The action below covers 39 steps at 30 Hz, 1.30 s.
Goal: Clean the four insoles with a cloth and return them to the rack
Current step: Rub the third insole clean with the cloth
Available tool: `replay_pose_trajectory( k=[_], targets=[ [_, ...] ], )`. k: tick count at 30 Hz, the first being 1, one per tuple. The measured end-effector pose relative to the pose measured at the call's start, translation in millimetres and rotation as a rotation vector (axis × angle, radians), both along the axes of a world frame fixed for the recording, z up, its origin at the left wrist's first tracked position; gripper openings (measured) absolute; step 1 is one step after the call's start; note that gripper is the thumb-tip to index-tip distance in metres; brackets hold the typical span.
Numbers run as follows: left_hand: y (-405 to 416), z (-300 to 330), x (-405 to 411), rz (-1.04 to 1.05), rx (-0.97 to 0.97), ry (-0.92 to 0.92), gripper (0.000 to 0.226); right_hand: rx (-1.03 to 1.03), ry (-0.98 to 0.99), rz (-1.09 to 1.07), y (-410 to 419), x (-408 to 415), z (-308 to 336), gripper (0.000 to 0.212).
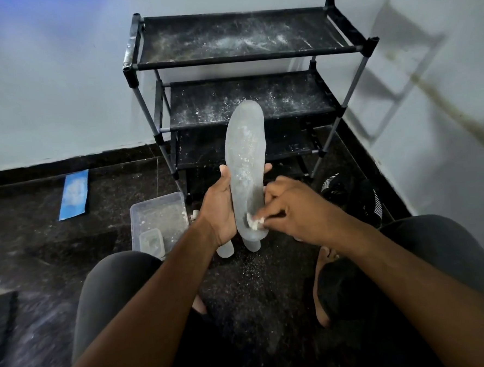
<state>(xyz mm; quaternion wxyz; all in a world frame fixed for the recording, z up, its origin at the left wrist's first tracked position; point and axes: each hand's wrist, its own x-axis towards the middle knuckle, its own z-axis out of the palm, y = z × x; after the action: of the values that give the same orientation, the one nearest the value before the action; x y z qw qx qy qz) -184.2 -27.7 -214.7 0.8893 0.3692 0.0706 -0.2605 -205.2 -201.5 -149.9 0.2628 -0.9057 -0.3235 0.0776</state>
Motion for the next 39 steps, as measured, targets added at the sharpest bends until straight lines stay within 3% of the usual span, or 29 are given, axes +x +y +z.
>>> replay_pose_trajectory(
  k=[4, 9, 12, 15, 20, 25, 28, 30, 32, 34, 36, 39],
  targets=[
    [1, -2, 3, 0.014, -0.009, -0.017, 0.080, -0.047, -0.171, -0.098, 4, 9, -4, 0.017],
    [4, 0, 3, 0.058, 0.037, -0.013, 0.077, -0.052, 0.071, 0.044, 7, -2, -2, 0.018],
    [0, 3, 0, 0.019, 0.024, -0.005, 0.080, 0.051, -0.025, -0.059, 5, 4, 1, 0.021],
    [-3, 1, 0, 0.008, 0.044, -0.025, 0.079, -0.024, -0.125, -0.046, 12, 7, -4, 0.019],
    [1, -4, 3, 0.034, 0.048, -0.037, 0.077, -0.069, 0.109, 0.072, 4, 1, 3, 0.016],
    [0, -2, 4, 0.002, 0.027, -0.047, 0.077, -0.066, 0.015, -0.047, -5, 9, 8, 0.019],
    [-2, 0, 3, 0.015, 0.029, -0.046, 0.073, -0.120, 0.139, 0.063, -5, 2, 5, 0.007],
    [-2, 1, 3, 0.021, 0.054, -0.032, 0.074, -0.011, 0.200, 0.051, -7, -1, 9, 0.008],
    [-2, 1, 2, -0.011, 0.059, -0.027, 0.077, 0.128, 0.157, -0.057, -8, 5, 11, 0.018],
    [-5, 1, -1, -0.004, 0.079, -0.014, 0.074, 0.111, 0.034, -0.137, -4, 10, 10, 0.021],
    [-7, 1, -2, 0.001, 0.078, -0.012, 0.073, 0.015, -0.032, -0.108, 1, 10, 7, 0.019],
    [-5, -1, 1, 0.002, 0.084, -0.009, 0.077, -0.001, 0.074, 0.027, 5, 4, 5, 0.013]
  ],
)
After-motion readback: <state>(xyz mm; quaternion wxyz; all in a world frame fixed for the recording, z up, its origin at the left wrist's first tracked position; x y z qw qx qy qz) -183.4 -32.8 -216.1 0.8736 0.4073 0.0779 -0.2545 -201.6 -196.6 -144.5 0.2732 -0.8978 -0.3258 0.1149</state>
